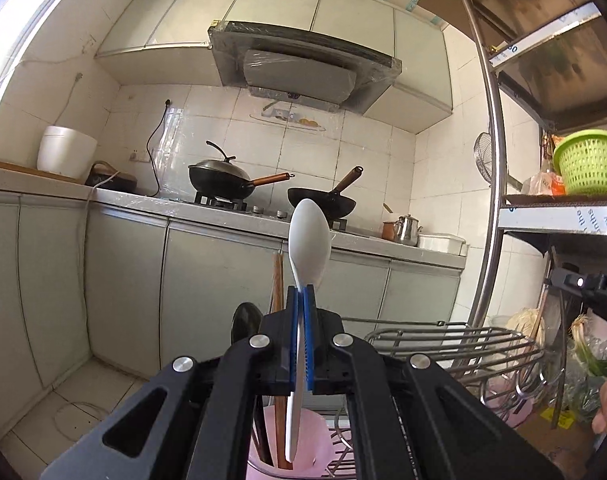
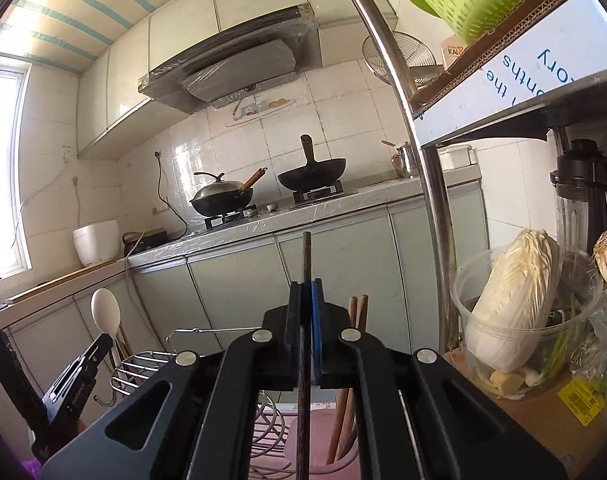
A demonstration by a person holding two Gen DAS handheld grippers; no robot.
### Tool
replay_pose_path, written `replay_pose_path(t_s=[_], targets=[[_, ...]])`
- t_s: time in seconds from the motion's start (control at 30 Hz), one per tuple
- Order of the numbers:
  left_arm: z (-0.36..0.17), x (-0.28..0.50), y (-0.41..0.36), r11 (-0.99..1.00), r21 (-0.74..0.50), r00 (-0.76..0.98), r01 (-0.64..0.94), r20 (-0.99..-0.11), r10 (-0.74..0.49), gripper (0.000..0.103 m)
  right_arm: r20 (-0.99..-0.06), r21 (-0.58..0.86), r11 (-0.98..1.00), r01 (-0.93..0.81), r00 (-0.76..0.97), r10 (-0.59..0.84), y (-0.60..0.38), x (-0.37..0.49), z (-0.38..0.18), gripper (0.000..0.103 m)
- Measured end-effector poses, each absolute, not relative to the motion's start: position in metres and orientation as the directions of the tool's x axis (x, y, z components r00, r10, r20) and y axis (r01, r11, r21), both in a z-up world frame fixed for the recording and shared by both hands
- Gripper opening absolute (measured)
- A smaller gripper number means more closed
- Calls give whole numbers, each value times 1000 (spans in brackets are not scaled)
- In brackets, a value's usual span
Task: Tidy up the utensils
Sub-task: 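Lift the white spoon over the pink cup with the left gripper while the right carries the chopstick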
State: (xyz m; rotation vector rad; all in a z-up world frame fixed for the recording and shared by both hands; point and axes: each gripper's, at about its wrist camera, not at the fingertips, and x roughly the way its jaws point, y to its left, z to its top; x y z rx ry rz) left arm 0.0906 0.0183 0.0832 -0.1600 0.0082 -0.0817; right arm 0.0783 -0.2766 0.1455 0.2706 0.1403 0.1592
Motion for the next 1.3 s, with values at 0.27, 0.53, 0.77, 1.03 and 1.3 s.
replay_pose_path(t_s=[0.27,0.53,0.77,1.03,1.3], targets=[[48,90,23,987,-154,997,43,-55,-52,2,-51,252,957,-147,985,165,-272,81,156,5],[31,79,26,985,-171,993,35,-109,-54,2,-26,203,973,-114,992,122,-270,92,149,5],[26,77,28,982,-184,989,36,-135,-62,2,-14,187,977,-102,994,107,-269,97,141,5],[19,74,26,984,-175,987,38,-150,-65,2,-3,164,980,-116,993,118,-264,95,138,5],[22,69,29,981,-190,982,39,-173,-73,2,-85,195,974,-112,988,131,-266,77,116,5]])
